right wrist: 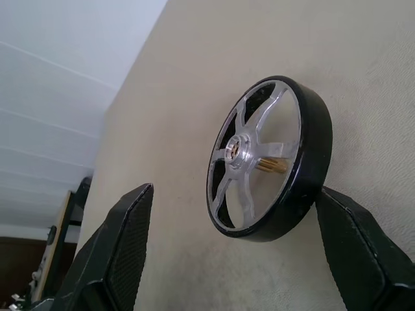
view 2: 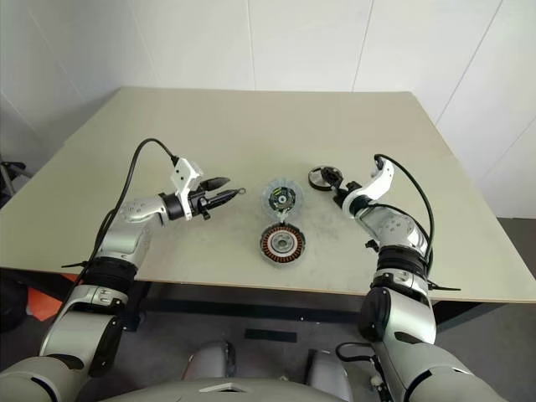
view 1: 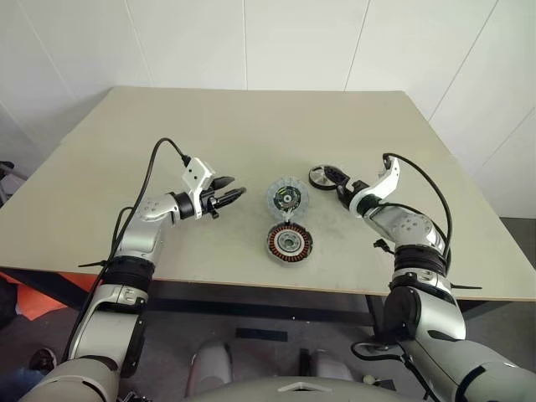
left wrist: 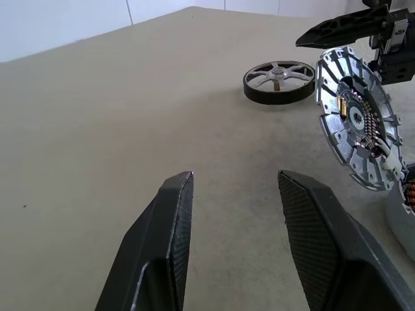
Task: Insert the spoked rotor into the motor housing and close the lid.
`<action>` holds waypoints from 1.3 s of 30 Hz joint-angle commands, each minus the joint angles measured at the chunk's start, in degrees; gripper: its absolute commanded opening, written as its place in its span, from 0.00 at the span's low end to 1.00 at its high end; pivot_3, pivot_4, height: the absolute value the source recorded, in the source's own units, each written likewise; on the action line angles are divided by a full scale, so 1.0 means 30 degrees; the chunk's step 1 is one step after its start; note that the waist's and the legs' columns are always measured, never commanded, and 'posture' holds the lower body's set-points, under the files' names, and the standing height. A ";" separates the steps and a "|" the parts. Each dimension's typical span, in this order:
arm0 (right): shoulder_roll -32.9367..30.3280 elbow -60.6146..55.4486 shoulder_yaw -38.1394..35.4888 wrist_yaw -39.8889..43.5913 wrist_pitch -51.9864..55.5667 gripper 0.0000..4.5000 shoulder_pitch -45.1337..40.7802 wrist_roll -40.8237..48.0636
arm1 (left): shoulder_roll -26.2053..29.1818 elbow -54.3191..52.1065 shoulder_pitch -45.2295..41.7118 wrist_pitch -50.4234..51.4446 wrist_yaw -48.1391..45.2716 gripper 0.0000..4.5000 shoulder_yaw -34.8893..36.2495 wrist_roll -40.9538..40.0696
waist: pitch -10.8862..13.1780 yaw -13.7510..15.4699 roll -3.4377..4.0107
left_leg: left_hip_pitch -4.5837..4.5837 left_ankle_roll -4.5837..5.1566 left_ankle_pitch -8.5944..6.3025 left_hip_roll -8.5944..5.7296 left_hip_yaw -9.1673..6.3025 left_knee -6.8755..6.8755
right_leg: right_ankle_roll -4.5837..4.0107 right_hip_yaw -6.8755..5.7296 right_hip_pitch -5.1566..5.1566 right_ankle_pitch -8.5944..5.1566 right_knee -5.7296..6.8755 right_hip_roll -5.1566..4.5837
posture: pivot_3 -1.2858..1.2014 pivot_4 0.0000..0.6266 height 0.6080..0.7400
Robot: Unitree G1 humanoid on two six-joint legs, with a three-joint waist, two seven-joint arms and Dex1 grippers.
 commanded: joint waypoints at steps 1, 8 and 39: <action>-0.0026 0.0125 -0.0059 0.0157 -0.0423 0.72 -0.0760 0.0414 | 0.0193 -0.0186 -0.0486 -0.0573 0.0103 0.48 0.0256 0.0076 | 0.0000 0.0003 0.0000 | -0.0003 -0.0001 0.0000 0.0001 0.0000 -0.0001 | 0.0000 -0.0001 -0.0001 0.0000 -0.0001 0.0000 | 0.52 0.00 1.00; -0.0115 0.0336 0.0077 0.0090 -0.0624 0.16 -0.0785 0.0305 | 0.0183 -0.0045 -0.0467 -0.0830 0.0105 0.48 0.0284 0.0211 | 0.0000 0.0021 0.0000 | -0.0011 -0.0005 0.0003 0.0002 0.0001 -0.0005 | 0.0000 -0.0003 -0.0013 0.0000 -0.0003 0.0001 | 0.52 0.00 1.00; 0.2538 -0.0660 0.1478 0.0232 0.1169 0.06 -0.2408 0.1299 | 0.0188 0.0695 -0.0480 -0.1742 0.0104 0.48 0.0183 0.0702 | 0.0004 0.0002 0.0007 | -0.0034 -0.0035 0.0019 0.0014 0.0008 -0.0063 | -0.0002 -0.0006 -0.0061 -0.0002 -0.0028 0.0008 | 0.52 0.00 1.00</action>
